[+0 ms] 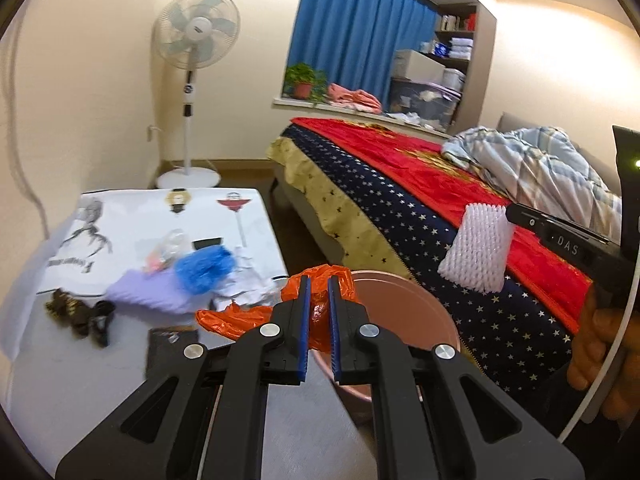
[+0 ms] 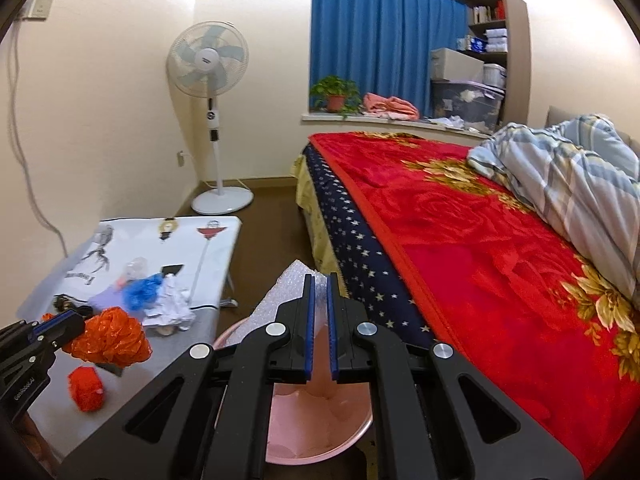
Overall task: Collect trash
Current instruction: 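Carry the orange bag over the pink bin with the left tool while the right tool carries the net, then open the left tool dropping the orange bag while the right tool drops the net into the bin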
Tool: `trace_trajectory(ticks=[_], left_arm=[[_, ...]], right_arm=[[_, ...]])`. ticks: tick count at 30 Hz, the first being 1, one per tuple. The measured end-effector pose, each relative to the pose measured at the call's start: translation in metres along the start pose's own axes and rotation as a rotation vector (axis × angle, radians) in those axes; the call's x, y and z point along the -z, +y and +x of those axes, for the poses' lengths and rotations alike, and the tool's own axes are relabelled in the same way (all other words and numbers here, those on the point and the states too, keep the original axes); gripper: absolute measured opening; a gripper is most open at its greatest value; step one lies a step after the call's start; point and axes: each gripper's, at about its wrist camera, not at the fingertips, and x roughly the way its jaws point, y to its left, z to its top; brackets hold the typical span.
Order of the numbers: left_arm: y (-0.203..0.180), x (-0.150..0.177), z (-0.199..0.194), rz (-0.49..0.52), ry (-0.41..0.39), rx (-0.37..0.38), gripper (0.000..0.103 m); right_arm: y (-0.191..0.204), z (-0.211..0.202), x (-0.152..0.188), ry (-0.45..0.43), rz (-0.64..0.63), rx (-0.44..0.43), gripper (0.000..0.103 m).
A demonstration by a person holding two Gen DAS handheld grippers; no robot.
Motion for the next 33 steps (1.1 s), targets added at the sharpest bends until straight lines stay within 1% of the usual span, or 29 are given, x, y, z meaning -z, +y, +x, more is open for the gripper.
trace_trajectory(ticks=[4, 8, 15, 18, 24, 33], left_arm=[[-0.007, -0.003, 0.027, 0.011, 0.020, 0.043, 0.008], [-0.015, -0.003, 0.048, 0.019, 0.024, 0.074, 0.008], [-0.031, 0.008, 0.075, 0.074, 0.014, 0.100, 0.008], [-0.032, 0.015, 0.088, 0.075, 0.036, 0.118, 0.008], [-0.035, 0.021, 0.103, 0.067, 0.066, 0.148, 0.008], [-0.036, 0.026, 0.116, 0.056, 0.093, 0.156, 0.008]], right_arm=[[-0.006, 0.016, 0.003, 0.020, 0.017, 0.032, 0.006], [-0.002, 0.026, 0.004, 0.010, -0.009, 0.071, 0.006], [-0.001, 0.049, 0.013, 0.052, -0.024, 0.094, 0.006], [-0.002, 0.055, 0.015, 0.070, -0.024, 0.098, 0.006], [0.000, 0.064, 0.019, 0.089, -0.037, 0.111, 0.006], [-0.004, 0.068, 0.020, 0.094, -0.026, 0.120, 0.006]])
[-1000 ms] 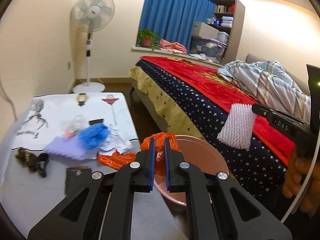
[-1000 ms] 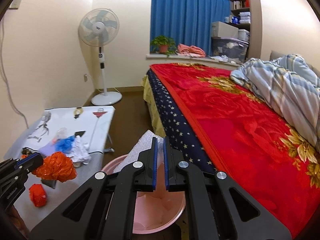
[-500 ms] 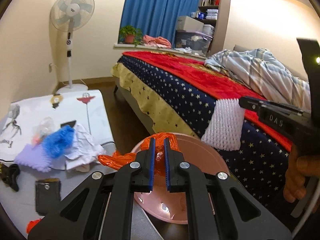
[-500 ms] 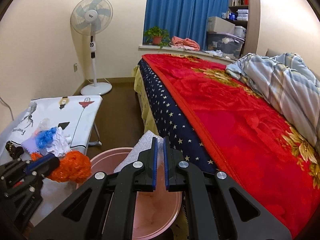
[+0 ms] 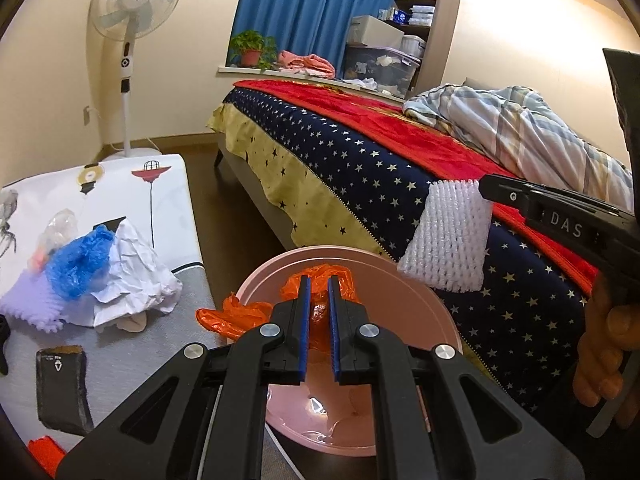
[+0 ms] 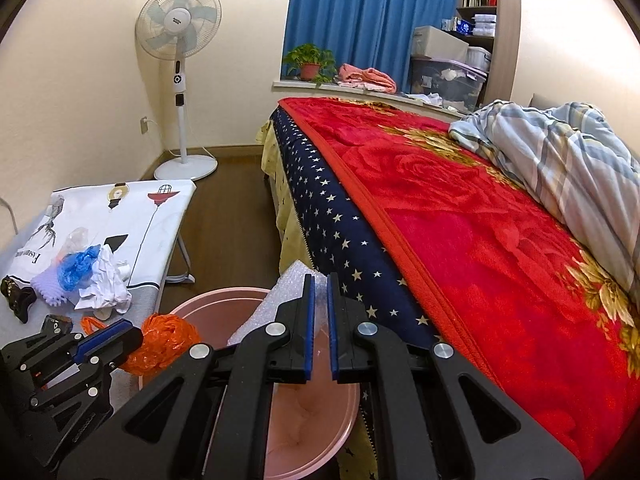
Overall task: Collect trash
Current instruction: 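Open the left tool dropping the orange bag while the right tool drops the net into the bin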
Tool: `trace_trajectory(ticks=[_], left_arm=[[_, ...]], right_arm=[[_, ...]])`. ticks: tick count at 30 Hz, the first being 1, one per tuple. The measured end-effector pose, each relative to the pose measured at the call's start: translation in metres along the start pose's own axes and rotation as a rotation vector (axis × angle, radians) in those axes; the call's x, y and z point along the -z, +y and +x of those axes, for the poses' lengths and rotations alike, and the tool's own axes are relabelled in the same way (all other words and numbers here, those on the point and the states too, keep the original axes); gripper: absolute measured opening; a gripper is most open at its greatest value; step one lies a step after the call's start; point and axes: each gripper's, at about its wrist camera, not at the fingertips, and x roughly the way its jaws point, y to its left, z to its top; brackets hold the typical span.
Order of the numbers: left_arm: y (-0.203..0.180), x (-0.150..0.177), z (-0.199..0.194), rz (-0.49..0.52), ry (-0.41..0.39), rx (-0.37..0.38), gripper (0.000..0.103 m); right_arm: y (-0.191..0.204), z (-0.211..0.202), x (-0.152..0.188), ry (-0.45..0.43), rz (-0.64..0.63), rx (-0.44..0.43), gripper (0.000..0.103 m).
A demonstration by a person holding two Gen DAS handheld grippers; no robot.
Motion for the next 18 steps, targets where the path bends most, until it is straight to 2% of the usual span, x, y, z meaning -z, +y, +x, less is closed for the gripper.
trace_trajectory(ticks=[10, 11, 13, 15, 17, 18], left_arm=[[-0.007, 0.001, -0.002, 0.009, -0.001, 0.011, 0.008], [-0.007, 0.001, -0.002, 0.009, -0.001, 0.014, 0.009], [-0.007, 0.000, -0.004, 0.008, -0.004, 0.006, 0.010], [-0.005, -0.001, -0.006, -0.003, -0.007, 0.007, 0.022], [-0.003, -0.002, -0.009, -0.010, -0.011, 0.003, 0.025], [-0.003, -0.003, -0.011, -0.009, -0.014, 0.001, 0.025]], right_arm=[[-0.002, 0.001, 0.000, -0.004, 0.002, 0.002, 0.007], [-0.002, 0.001, 0.000, -0.001, 0.003, -0.002, 0.011], [-0.002, 0.000, 0.000, 0.003, 0.005, -0.002, 0.011], [-0.003, -0.002, 0.001, 0.002, 0.011, -0.005, 0.023], [-0.003, -0.005, 0.001, -0.006, 0.011, 0.001, 0.035], [-0.002, -0.007, 0.001, -0.012, 0.012, 0.001, 0.037]])
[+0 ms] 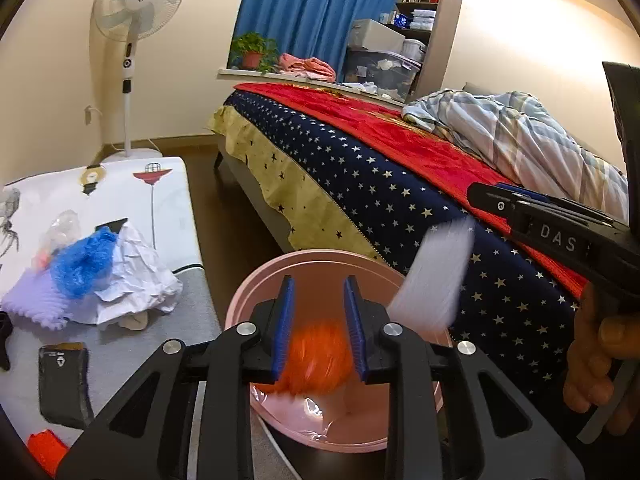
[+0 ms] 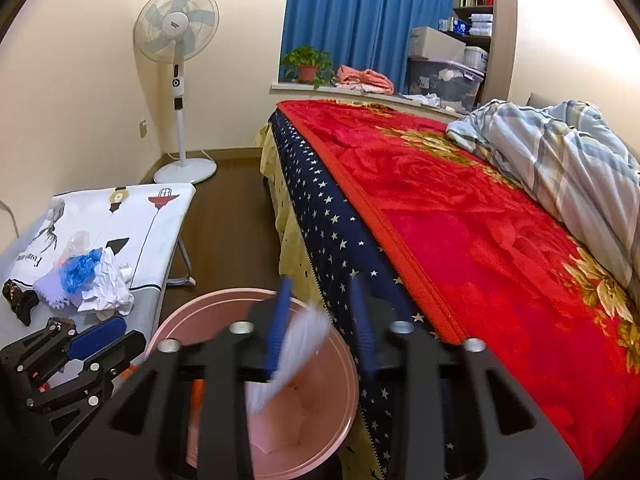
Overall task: Collect trash
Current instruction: 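Open the left tool dropping the orange bag while the right tool drops the net into the bin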
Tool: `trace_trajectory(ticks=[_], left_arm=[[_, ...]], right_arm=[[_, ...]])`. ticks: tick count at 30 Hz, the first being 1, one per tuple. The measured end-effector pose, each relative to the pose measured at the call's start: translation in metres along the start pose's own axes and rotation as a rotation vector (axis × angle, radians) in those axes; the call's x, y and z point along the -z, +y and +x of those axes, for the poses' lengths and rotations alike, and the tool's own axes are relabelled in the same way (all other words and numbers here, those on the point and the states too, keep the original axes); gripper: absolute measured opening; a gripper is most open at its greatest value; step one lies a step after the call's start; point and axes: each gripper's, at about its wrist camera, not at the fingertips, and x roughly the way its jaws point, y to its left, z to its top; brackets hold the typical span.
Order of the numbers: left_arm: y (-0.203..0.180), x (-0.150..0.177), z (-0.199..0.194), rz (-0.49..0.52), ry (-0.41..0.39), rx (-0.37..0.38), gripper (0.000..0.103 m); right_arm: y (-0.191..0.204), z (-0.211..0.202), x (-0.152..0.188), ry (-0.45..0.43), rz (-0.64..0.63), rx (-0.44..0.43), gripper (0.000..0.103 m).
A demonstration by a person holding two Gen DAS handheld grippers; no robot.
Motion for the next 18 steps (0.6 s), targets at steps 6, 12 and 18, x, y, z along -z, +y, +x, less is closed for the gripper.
trace_trajectory(ticks=[6, 12, 18], left_arm=[[0.001, -0.003, -0.017, 0.008, -0.020, -0.022, 0.026], [0.009, -0.005, -0.037, -0.002, -0.040, -0.058, 0.025], [0.016, -0.003, -0.059, -0.006, -0.064, -0.090, 0.026]], right_arm=[[0.002, -0.009, -0.001, -0.024, 0.001, -0.020, 0.037], [0.006, -0.019, 0.000, -0.038, 0.003, -0.044, 0.037], [0.011, -0.029, 0.000, -0.050, 0.005, -0.061, 0.037]])
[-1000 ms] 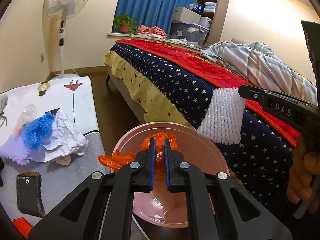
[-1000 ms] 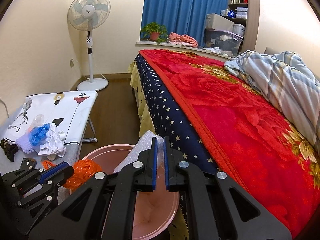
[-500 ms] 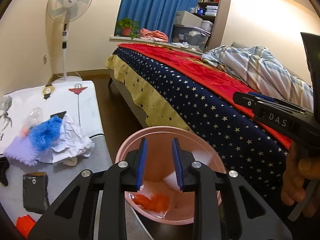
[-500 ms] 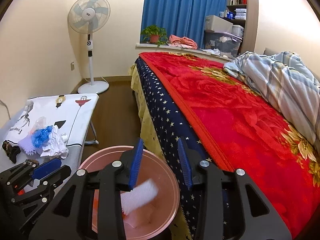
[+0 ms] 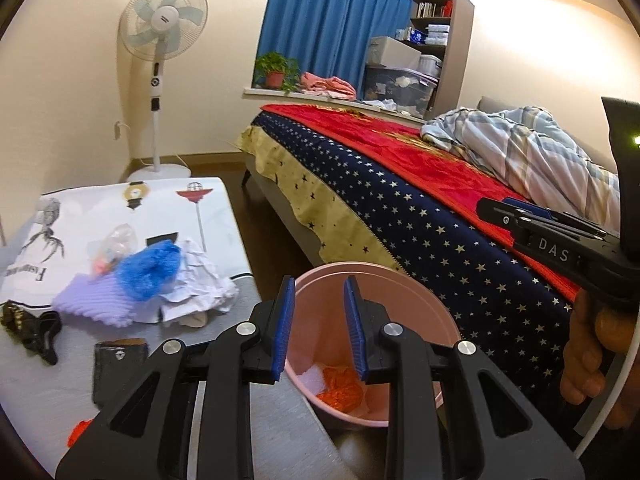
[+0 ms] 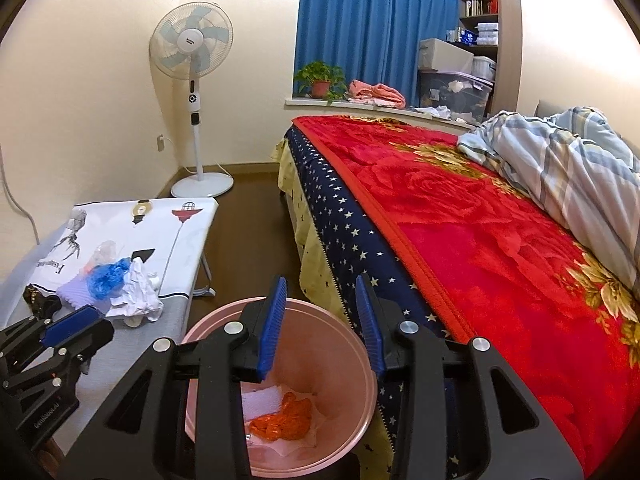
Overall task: Collect trash
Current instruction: 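Open the left tool dropping the orange bag while the right tool drops the net into the bin, then move both tools back over the table toward the blue bag and black strap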
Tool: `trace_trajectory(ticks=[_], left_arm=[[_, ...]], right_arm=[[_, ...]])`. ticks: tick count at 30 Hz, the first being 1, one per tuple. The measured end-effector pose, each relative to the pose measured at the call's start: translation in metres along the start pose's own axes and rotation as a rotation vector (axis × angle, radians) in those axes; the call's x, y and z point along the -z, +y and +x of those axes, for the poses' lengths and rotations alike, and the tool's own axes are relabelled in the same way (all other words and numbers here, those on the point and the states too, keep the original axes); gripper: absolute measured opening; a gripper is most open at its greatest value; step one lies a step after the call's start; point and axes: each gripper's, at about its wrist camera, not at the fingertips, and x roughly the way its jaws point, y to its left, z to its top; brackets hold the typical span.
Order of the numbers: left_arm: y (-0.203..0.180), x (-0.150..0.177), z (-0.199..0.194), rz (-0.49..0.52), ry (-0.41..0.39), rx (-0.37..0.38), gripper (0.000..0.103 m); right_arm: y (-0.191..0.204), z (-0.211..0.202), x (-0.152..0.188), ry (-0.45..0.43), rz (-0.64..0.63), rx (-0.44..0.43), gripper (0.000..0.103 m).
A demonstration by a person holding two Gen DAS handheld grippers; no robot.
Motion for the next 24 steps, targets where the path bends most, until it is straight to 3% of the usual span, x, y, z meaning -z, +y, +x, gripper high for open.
trace_trajectory(ticks=[17, 24], left_arm=[[0.032, 0.010, -0.042, -0.042, -0.038, -0.104, 0.026], [0.056, 0.014, -0.047, -0.092, -0.051, -0.185, 0.025]], right_arm=[[0.024, -0.029, -0.005, -0.045, 0.004, -0.094, 0.036], [0.044, -0.025, -0.007, -0.056, -0.003, -0.156, 0.034]])
